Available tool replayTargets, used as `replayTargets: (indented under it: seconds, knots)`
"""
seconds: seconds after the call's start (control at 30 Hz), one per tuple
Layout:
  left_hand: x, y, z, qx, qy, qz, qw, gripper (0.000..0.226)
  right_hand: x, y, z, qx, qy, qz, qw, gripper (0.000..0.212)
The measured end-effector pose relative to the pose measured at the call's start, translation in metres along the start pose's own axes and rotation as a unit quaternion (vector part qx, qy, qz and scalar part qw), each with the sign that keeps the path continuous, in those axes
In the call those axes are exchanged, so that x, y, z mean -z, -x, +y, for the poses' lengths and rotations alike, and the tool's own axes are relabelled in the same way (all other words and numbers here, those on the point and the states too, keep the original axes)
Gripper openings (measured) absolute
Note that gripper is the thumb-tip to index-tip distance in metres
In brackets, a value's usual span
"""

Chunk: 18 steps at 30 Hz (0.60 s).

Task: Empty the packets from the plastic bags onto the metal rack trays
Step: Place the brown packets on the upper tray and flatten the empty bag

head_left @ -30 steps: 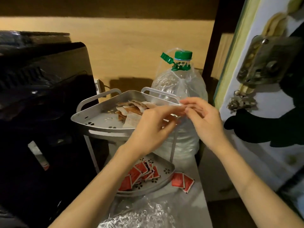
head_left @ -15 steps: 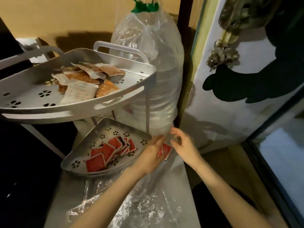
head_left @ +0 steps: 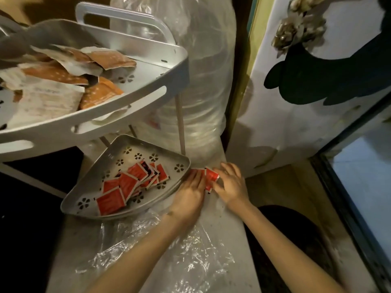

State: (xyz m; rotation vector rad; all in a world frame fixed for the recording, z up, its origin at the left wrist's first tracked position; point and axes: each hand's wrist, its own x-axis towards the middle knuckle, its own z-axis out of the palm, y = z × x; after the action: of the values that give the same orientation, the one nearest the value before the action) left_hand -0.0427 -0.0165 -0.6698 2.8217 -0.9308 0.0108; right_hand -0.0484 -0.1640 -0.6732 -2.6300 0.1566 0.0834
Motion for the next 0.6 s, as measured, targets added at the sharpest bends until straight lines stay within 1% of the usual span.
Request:
replayTargets:
  seconds: [0.1,0.13,0.2,0.3,0.37,0.4,0.47,0.53,0.6]
  knots:
    - [0.005,0.000,-0.001,0.004,0.018,-0.010,1.000,0.059,-0.002,-0.001,-0.002,-0.020,-0.019,0.031,0.999,0.040]
    - [0.008,0.001,0.000,-0.002,0.017,-0.034,0.999,0.058,-0.002,-0.001,-0.003,-0.025,-0.027,0.049,0.998,0.036]
    - [0.009,0.002,0.001,-0.013,-0.001,-0.059,0.998,0.059,0.000,0.001,-0.007,-0.036,-0.058,0.073,0.995,0.025]
    - [0.013,0.005,0.002,-0.024,0.014,-0.031,0.999,0.059,0.001,0.006,-0.014,-0.065,-0.166,0.060,0.982,0.014]
    - [0.014,0.006,0.001,-0.047,0.039,0.021,0.998,0.040,0.005,0.010,-0.020,-0.094,-0.227,0.047,0.968,0.013]
    - [0.021,0.007,0.002,-0.047,0.046,0.039,0.997,0.035,0.008,0.011,-0.023,-0.099,-0.249,0.045,0.962,0.012]
    - [0.032,0.011,0.005,-0.022,0.063,0.065,0.996,0.035,0.015,0.015,-0.032,-0.086,-0.289,0.047,0.952,0.012]
    - [0.045,0.017,0.009,0.017,0.091,0.079,0.993,0.024,0.023,0.017,-0.042,-0.057,-0.309,0.052,0.948,0.014]
    - [0.055,0.023,0.007,0.063,0.139,0.094,0.984,0.025,0.032,0.018,-0.054,-0.025,-0.316,0.063,0.946,0.014]
